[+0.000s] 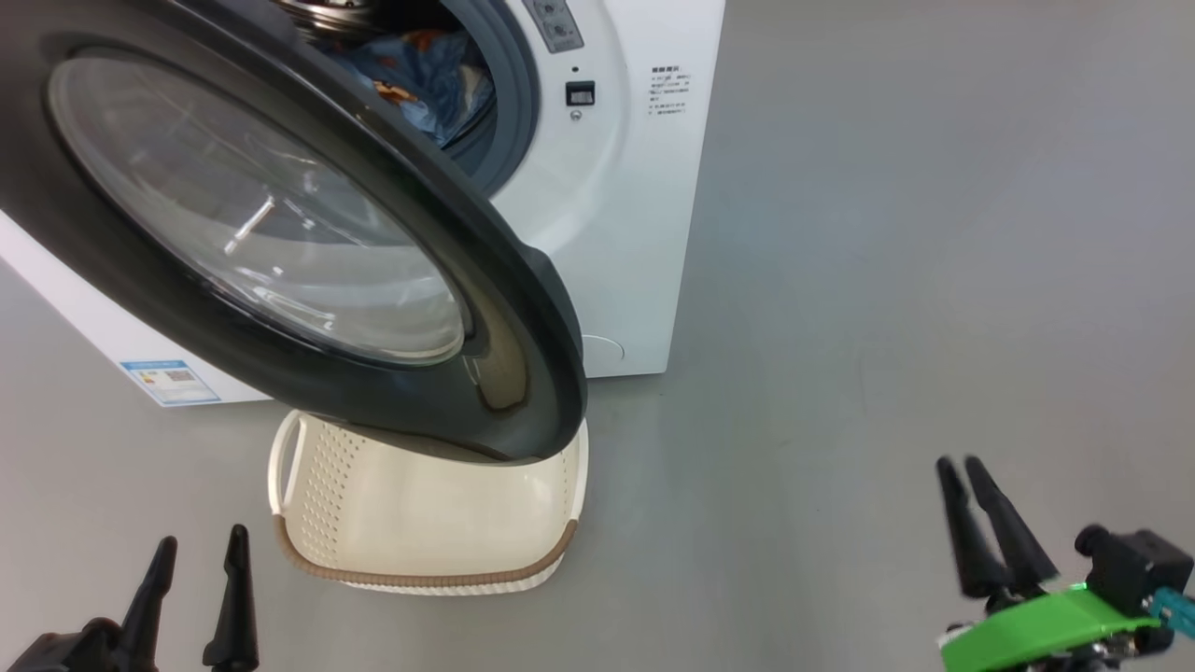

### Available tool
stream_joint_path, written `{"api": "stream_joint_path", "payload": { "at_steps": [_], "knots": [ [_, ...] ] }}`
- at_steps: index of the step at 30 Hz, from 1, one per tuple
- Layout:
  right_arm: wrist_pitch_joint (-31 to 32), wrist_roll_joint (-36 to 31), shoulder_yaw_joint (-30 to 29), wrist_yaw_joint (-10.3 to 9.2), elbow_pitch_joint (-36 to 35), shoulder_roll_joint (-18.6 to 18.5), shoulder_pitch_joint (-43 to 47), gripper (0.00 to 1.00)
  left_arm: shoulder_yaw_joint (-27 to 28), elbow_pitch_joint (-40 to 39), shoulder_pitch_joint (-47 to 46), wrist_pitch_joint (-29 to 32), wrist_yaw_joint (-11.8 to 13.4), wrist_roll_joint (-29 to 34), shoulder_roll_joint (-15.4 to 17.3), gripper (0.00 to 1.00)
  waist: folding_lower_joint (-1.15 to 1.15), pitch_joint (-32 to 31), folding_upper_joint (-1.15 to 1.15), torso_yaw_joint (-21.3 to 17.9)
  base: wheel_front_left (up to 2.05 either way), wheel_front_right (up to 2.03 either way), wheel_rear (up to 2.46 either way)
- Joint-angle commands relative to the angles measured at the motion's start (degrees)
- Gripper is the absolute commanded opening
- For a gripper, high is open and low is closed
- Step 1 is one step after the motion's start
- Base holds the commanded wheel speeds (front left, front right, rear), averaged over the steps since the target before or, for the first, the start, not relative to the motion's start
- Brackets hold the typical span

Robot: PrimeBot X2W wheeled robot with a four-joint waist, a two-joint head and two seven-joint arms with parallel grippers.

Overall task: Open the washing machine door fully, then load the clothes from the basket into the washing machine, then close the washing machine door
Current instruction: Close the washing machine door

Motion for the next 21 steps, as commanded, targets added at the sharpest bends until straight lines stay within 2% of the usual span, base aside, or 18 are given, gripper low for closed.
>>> {"api": "stream_joint_path", "payload": {
  "at_steps": [1,9,15,21],
  "knots": [
    [-0.27,0.64,1.78,0.09,-1.56,-0.13,-2.70,0.00,2.48,-1.63,-0.92,-0.42,-0.09,0.57,0.26,1.00,0.00,-0.35,0.00,0.38,0.00,0.00,0.00],
    [-0.27,0.53,4.14,0.09,-6.53,1.56,-9.62,0.00,3.33,-3.28,-0.45,-0.42,-0.09,1.06,-1.58,1.00,0.00,-1.45,0.00,2.51,0.00,0.00,0.00],
    [-0.27,-0.40,10.23,0.09,-13.66,1.46,-13.30,0.00,3.82,-4.06,-0.18,-0.42,-0.09,1.45,-2.05,1.00,0.00,-2.18,0.00,4.62,0.00,0.00,0.00],
    [-0.27,-0.84,16.55,0.09,-17.30,1.35,-14.74,0.00,4.13,-4.45,0.21,-0.42,-0.09,1.58,-2.52,1.00,0.00,-2.65,0.00,5.85,0.00,0.00,0.00]
  ]
}}
